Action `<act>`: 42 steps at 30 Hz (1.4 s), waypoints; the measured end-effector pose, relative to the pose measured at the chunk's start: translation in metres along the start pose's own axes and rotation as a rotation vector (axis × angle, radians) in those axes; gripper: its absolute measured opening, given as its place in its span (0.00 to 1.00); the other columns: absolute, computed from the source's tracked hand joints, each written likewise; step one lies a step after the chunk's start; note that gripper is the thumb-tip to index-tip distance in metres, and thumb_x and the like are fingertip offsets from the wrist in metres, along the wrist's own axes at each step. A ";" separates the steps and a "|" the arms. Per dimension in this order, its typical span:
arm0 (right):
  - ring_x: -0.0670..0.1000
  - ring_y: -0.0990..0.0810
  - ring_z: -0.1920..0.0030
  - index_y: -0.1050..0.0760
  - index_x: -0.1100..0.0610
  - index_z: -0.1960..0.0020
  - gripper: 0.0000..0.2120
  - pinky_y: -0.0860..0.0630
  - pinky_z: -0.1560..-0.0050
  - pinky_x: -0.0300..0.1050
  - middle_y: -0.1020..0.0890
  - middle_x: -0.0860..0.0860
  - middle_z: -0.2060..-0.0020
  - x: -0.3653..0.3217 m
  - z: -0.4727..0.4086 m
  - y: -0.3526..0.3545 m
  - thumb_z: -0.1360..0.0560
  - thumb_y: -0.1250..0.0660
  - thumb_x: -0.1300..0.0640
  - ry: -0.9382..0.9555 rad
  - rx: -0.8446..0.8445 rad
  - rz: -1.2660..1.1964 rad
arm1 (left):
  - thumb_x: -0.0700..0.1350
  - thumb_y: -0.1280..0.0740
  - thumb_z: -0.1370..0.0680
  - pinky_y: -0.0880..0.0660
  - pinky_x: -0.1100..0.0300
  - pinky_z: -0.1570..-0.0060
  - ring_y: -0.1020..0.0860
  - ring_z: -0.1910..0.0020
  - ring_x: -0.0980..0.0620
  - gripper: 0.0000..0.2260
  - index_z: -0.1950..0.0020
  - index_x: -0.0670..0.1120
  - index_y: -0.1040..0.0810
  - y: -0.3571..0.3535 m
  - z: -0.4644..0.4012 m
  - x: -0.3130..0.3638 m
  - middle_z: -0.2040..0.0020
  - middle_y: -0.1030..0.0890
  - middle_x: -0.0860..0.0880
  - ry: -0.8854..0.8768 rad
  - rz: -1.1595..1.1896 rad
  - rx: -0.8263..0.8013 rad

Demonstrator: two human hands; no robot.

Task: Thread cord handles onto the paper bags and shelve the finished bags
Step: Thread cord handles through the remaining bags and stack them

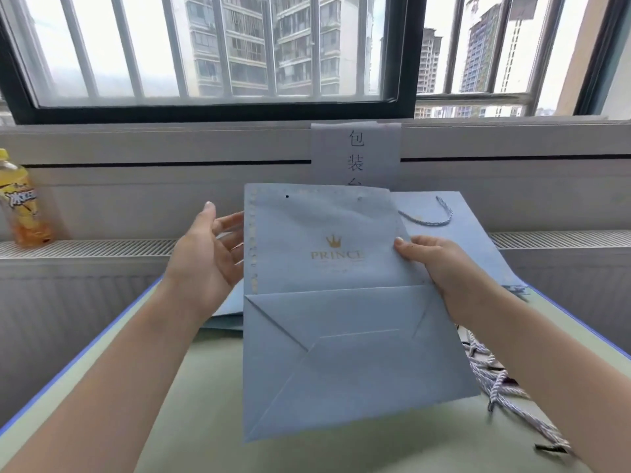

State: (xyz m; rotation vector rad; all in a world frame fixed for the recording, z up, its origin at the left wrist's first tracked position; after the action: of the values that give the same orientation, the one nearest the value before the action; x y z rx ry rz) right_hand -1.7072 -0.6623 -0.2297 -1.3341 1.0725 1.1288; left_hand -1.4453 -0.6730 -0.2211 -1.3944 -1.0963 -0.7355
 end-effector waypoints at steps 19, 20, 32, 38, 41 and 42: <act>0.50 0.27 0.70 0.22 0.62 0.58 0.18 0.35 0.72 0.38 0.19 0.52 0.68 0.012 0.003 0.016 0.30 0.32 0.45 -0.137 -0.413 1.786 | 0.42 0.44 0.18 0.37 0.59 0.70 0.32 0.69 0.50 0.11 0.37 0.44 0.31 0.018 -0.021 -0.045 0.64 0.30 0.48 -0.137 -0.931 0.184; 0.51 0.29 0.70 0.24 0.61 0.62 0.16 0.36 0.71 0.40 0.22 0.52 0.70 0.015 0.002 0.015 0.29 0.32 0.47 -0.115 -0.422 1.782 | 0.42 0.44 0.18 0.37 0.59 0.70 0.32 0.69 0.50 0.11 0.37 0.44 0.31 0.017 -0.019 -0.045 0.63 0.30 0.48 -0.139 -0.936 0.178; 0.47 0.22 0.73 0.30 0.59 0.54 0.04 0.24 0.68 0.38 0.19 0.54 0.68 -0.004 -0.005 0.009 0.21 0.39 0.60 0.567 0.221 0.934 | 0.40 0.44 0.20 0.37 0.57 0.62 0.29 0.53 0.45 0.11 0.40 0.37 0.32 0.001 0.000 -0.044 0.48 0.29 0.47 -0.087 -1.141 0.189; 0.50 0.18 0.66 0.33 0.59 0.49 0.08 0.22 0.64 0.39 0.19 0.55 0.63 -0.013 0.009 -0.012 0.23 0.36 0.68 0.750 0.110 0.376 | 0.49 0.46 0.18 0.34 0.53 0.51 0.30 0.43 0.41 0.14 0.42 0.41 0.30 -0.019 0.021 -0.050 0.41 0.27 0.42 -0.131 -1.694 0.097; 0.51 0.17 0.62 0.31 0.58 0.51 0.09 0.21 0.59 0.40 0.20 0.57 0.60 -0.009 0.013 -0.023 0.24 0.37 0.70 0.664 -0.032 0.224 | 0.59 0.46 0.21 0.34 0.54 0.40 0.32 0.37 0.47 0.24 0.34 0.44 0.30 -0.034 0.032 -0.055 0.37 0.27 0.46 -0.479 -1.520 -0.122; 0.52 0.16 0.61 0.30 0.60 0.53 0.08 0.21 0.57 0.41 0.19 0.58 0.59 -0.007 0.014 -0.026 0.24 0.37 0.71 0.630 -0.080 0.183 | 0.61 0.45 0.23 0.34 0.57 0.37 0.31 0.36 0.51 0.26 0.32 0.46 0.30 -0.040 0.038 -0.054 0.36 0.27 0.49 -0.507 -1.301 -0.260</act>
State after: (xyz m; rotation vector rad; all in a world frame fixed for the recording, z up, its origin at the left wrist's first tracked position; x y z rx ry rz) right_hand -1.6831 -0.6462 -0.2193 -1.7401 1.6417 0.9007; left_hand -1.5081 -0.6505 -0.2601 -0.9432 -2.4282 -1.5002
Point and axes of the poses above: each hand's wrist, its own z-axis away from the middle knuckle, its own y-axis out of the back of the hand, x = y × z, the point moved 1 cm from there along -z, towards the middle knuckle
